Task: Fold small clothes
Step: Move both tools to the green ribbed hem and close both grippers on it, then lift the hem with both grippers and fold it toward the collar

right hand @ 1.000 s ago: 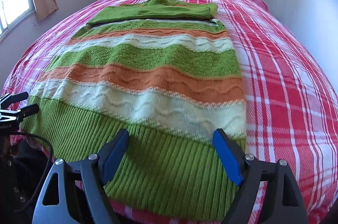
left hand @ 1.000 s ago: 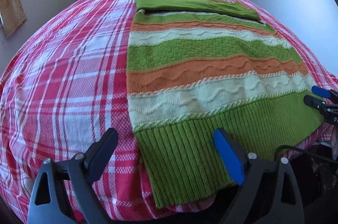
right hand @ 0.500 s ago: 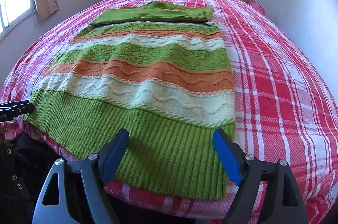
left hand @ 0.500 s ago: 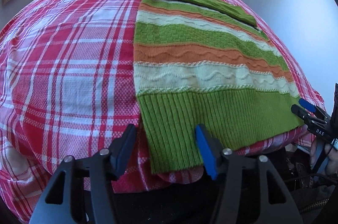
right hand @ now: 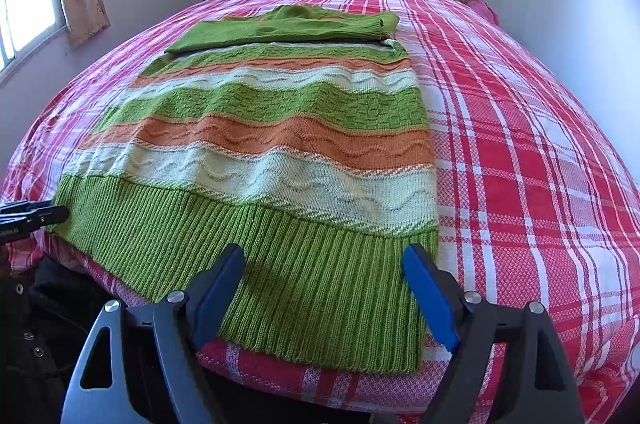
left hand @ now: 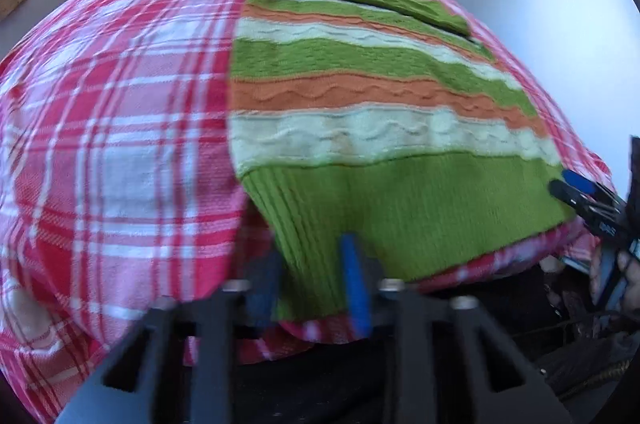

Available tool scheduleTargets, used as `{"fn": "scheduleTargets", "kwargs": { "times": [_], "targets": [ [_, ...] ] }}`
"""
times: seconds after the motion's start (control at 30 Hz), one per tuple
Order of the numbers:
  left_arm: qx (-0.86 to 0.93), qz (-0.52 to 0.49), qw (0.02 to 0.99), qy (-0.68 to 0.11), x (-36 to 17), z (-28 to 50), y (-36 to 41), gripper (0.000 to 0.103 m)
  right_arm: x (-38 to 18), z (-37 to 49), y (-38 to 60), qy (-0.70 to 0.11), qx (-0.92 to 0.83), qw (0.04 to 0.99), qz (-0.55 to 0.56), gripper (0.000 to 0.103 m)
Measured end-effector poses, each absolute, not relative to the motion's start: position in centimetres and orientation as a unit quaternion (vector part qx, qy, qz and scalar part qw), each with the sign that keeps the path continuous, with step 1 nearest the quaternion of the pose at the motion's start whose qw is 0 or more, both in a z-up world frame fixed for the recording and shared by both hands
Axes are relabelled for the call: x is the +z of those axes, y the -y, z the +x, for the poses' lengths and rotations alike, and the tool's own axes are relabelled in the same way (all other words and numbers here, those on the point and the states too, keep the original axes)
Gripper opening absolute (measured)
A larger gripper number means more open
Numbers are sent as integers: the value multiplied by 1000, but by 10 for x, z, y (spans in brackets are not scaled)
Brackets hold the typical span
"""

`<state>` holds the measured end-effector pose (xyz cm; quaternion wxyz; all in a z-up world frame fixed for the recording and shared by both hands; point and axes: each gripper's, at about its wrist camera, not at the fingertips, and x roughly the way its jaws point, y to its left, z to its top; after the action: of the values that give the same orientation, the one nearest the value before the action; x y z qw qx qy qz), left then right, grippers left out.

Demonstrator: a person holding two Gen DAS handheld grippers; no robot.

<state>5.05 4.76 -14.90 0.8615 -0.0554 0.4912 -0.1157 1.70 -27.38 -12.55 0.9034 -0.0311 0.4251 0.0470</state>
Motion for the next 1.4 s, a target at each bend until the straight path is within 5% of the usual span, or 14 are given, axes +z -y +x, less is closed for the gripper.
{"fn": "scheduleTargets", "kwargs": {
  "times": [0.53, 0.67, 0.77, 0.83, 0.87, 1.4],
  "targets": [
    [-117, -28, 870, -478, -146, 47, -41, 13, -116, -21, 334, -429, -5, 902, 53, 80],
    [-115, -22, 872, -476, -146, 46, -38, 13, -117, -23, 324, -434, 14, 900, 43, 53],
    [-117, -24, 872, -475, -146, 46, -39, 12, -118, -25, 316, -438, 32, 898, 39, 44],
    [-120, -24, 872, -473, -145, 46, -39, 12, -119, -25, 311, -437, 44, 898, 36, 13],
    [-123, -25, 873, -471, -144, 46, -40, 11, -121, -24, 311, -435, 46, 899, 40, 10],
    [-151, -60, 880, -446, -134, 49, -48, 10, -101, -32, 335, -369, 84, 916, 131, 4]
  ]
}}
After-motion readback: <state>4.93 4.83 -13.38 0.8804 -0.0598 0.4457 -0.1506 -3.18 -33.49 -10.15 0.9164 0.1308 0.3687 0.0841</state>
